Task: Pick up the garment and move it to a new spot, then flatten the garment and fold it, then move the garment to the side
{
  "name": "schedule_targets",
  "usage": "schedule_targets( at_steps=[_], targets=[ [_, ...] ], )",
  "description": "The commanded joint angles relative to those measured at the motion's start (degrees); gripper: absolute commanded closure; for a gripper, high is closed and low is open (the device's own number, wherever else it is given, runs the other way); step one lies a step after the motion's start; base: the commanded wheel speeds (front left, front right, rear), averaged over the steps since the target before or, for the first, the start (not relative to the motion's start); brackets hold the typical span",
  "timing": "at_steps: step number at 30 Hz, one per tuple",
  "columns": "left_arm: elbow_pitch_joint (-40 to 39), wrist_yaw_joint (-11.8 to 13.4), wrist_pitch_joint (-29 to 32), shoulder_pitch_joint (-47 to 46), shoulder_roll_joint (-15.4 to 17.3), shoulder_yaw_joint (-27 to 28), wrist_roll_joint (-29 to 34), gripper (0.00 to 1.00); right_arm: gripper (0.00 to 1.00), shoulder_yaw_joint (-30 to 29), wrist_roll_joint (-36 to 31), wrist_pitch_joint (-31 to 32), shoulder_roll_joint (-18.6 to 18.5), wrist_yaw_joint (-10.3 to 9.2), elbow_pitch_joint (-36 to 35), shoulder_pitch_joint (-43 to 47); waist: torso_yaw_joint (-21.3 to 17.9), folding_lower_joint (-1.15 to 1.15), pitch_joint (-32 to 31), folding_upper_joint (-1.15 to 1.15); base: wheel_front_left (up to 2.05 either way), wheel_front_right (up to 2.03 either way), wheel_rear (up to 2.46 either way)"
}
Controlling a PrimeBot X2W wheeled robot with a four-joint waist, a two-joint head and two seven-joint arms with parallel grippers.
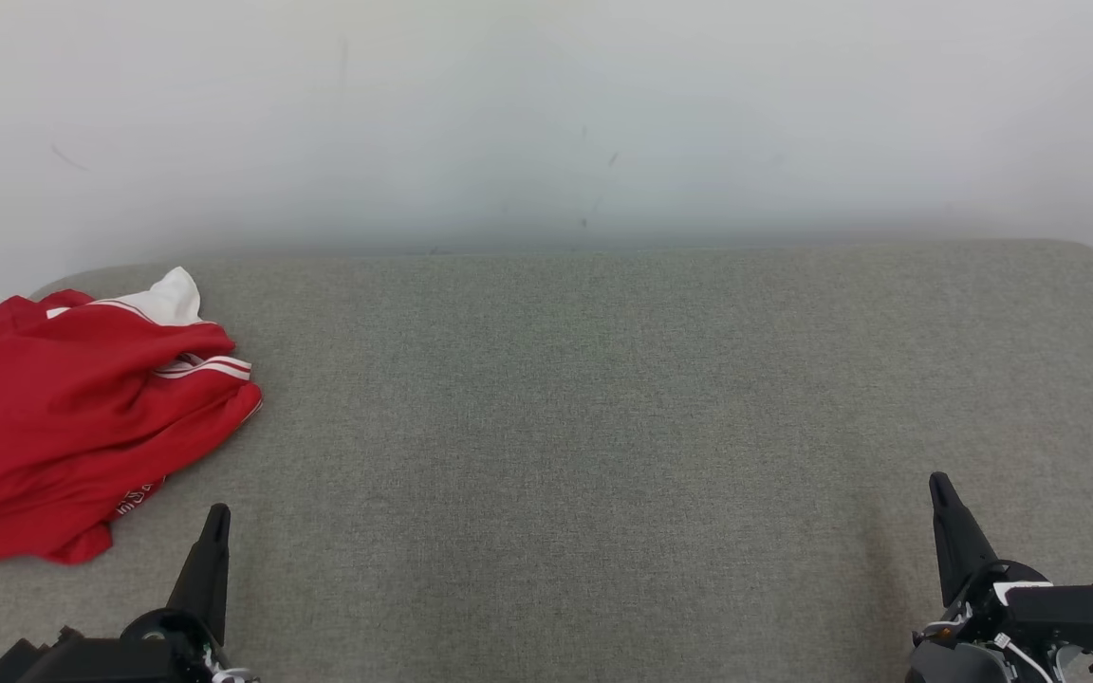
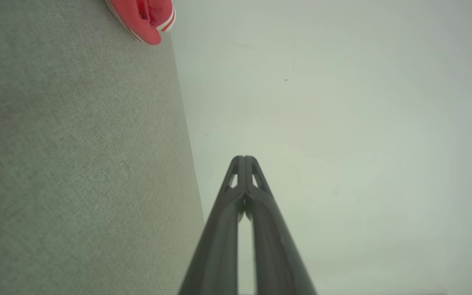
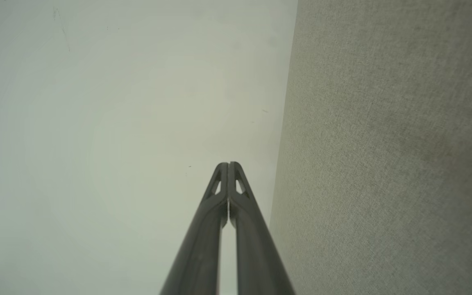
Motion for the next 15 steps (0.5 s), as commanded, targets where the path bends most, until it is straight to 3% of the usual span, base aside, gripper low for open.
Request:
schedule_targets(
  at_steps=[1, 7, 8, 9, 10, 11, 15],
  targets=[
    [0.1, -0.2, 0.2, -0.2, 0.0, 0.1, -0.3, 1.0, 1.0, 0.0, 0.0, 0.1, 0.1, 0.05, 0.1, -0.2, 0.0, 0.0, 0.0, 0.0, 0.0, 0.0, 0.0],
    [0.1, -0.2, 0.2, -0.2, 0.0, 0.1, -0.3, 1.0, 1.0, 0.0, 0.0, 0.1, 0.1, 0.05, 0.1, -0.2, 0.0, 0.0, 0.0, 0.0, 0.0, 0.0, 0.0],
    [0.0, 0.0, -0.1, 0.0, 0.0, 0.0, 0.0, 0.0, 0.0, 0.0, 0.0, 0.0, 0.0, 0.0, 0.1, 0.0, 0.0, 0.0, 0.0, 0.0, 0.0, 0.0, 0.0],
    [0.5, 0.0, -0.1, 0.3, -0.1, -0.1, 0.0, 0.0, 0.0, 0.1, 0.0, -0.1, 0.0, -0.01, 0.5, 0.3, 0.0, 0.0, 0.0, 0.0, 0.0, 0.0, 0.0],
    [0.8, 0.1, -0.1, 0.6, -0.2, -0.1, 0.0, 1.0, 1.0, 0.1, 0.0, -0.1, 0.1, -0.02, 0.9, 0.7, 0.0, 0.0, 0.0, 0.0, 0.0, 0.0, 0.0],
    [1.5, 0.1, 0.0, 1.3, -0.4, -0.2, 0.0, 0.0, 0.0, 0.1, 0.0, -0.1, 0.1, -0.09, 1.7, 1.4, 0.0, 0.0, 0.0, 0.0, 0.0, 0.0, 0.0],
    [1.2, 0.2, -1.0, 1.8, -0.4, -0.5, 0.3, 0.0, 0.0, 0.9, -0.5, -1.1, 0.2, -0.09, 1.6, 1.8, 0.0, 0.0, 0.0, 0.0, 0.0, 0.0, 0.0]
  ],
)
